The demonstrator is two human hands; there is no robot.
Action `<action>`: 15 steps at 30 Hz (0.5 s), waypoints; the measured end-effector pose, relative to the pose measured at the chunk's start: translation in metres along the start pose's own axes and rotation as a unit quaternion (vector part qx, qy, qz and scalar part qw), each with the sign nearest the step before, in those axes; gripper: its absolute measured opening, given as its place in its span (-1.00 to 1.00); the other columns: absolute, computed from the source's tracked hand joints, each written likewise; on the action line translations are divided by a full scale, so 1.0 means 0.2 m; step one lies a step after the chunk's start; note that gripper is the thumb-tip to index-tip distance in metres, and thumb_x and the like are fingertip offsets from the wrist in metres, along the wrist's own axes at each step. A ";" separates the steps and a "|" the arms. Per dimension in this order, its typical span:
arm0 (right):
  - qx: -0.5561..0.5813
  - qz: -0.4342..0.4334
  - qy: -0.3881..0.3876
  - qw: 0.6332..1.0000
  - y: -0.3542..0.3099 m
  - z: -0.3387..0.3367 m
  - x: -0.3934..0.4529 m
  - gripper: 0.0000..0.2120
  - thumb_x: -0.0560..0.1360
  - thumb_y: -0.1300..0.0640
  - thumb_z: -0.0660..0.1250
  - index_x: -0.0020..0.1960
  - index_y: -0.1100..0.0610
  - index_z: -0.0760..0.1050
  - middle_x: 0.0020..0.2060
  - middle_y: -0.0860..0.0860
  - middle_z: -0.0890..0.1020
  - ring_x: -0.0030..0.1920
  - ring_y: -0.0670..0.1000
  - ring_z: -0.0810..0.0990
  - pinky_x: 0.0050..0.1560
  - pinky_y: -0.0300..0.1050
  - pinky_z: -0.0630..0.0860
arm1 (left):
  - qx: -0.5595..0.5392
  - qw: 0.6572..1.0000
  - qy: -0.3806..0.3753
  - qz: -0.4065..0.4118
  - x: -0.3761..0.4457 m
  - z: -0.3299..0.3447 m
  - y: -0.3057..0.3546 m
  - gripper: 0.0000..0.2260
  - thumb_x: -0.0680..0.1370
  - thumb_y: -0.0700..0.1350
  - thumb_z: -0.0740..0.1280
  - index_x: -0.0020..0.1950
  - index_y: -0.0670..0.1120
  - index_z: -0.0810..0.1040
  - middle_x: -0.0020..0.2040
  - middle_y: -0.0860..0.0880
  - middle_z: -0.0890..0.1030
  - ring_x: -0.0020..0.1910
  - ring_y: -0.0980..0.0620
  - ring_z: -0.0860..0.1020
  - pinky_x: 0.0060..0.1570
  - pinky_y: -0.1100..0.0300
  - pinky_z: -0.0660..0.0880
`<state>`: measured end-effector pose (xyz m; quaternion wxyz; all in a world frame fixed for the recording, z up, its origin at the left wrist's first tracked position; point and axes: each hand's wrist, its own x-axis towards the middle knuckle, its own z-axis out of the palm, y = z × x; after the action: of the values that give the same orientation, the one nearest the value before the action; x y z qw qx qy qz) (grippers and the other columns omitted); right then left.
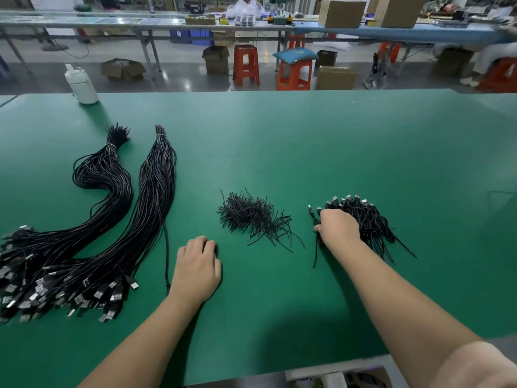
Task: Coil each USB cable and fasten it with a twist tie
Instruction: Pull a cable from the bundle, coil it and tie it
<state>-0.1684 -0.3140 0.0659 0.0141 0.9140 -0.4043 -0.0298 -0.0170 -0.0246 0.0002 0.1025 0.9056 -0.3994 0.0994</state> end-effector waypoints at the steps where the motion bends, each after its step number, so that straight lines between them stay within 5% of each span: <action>1: -0.004 0.000 0.009 1.000 0.00 0.00 0.00 -0.79 0.58 0.09 0.37 -0.14 0.15 0.41 -0.31 0.01 0.49 -0.27 0.10 0.47 -0.32 -0.10 0.35 | 0.001 1.000 0.000 0.000 0.00 0.00 0.00 -0.76 0.46 -0.07 0.17 0.03 -0.10 0.53 0.04 -0.06 0.51 -0.02 -0.09 0.46 -0.02 0.02 0.40; 4: 0.007 -0.003 0.046 0.999 -0.05 -0.03 -0.01 -0.81 0.57 0.11 0.36 -0.05 0.12 0.35 -0.23 -0.01 0.48 -0.30 0.06 0.48 -0.42 -0.13 0.31 | 0.003 1.000 -0.005 -0.003 0.01 0.00 0.00 -0.77 0.45 -0.07 0.18 0.02 -0.10 0.53 0.03 -0.06 0.51 -0.02 -0.09 0.45 -0.03 0.02 0.40; 7: 0.124 -0.014 0.058 0.991 -0.18 -0.03 -0.08 -0.81 0.61 -0.03 0.29 0.05 0.10 0.43 -0.16 -0.02 0.55 -0.28 -0.04 0.53 -0.31 -0.14 0.48 | 0.002 1.000 -0.014 -0.002 0.01 -0.01 0.01 -0.77 0.45 -0.07 0.19 0.03 -0.10 0.53 0.04 -0.06 0.51 -0.01 -0.08 0.46 -0.01 0.03 0.41; 11: 0.298 -0.053 0.017 0.953 -0.43 0.07 -0.25 -0.84 0.62 0.01 0.23 0.06 0.06 0.53 -0.25 -0.13 0.54 -0.28 -0.12 0.51 -0.27 -0.17 0.49 | 0.002 1.000 -0.018 0.003 -0.01 -0.02 0.01 -0.77 0.45 -0.08 0.19 0.02 -0.11 0.53 0.03 -0.06 0.51 -0.01 -0.08 0.46 -0.01 0.03 0.42; 15: 0.353 -0.075 0.006 0.932 -0.55 0.24 -0.40 -0.84 0.62 0.05 0.22 0.13 0.05 0.51 -0.12 -0.13 0.53 -0.17 -0.11 0.52 -0.09 -0.12 0.54 | 0.002 1.000 -0.019 0.010 -0.02 -0.04 0.01 -0.80 0.43 -0.11 0.21 -0.04 -0.13 0.55 -0.01 -0.08 0.53 -0.03 -0.11 0.48 -0.06 0.01 0.43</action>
<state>-0.1447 -0.1816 0.0160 -0.3096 0.8879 -0.3184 0.1199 -0.0213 -0.0216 0.0069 0.0917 0.9034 -0.4103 0.0842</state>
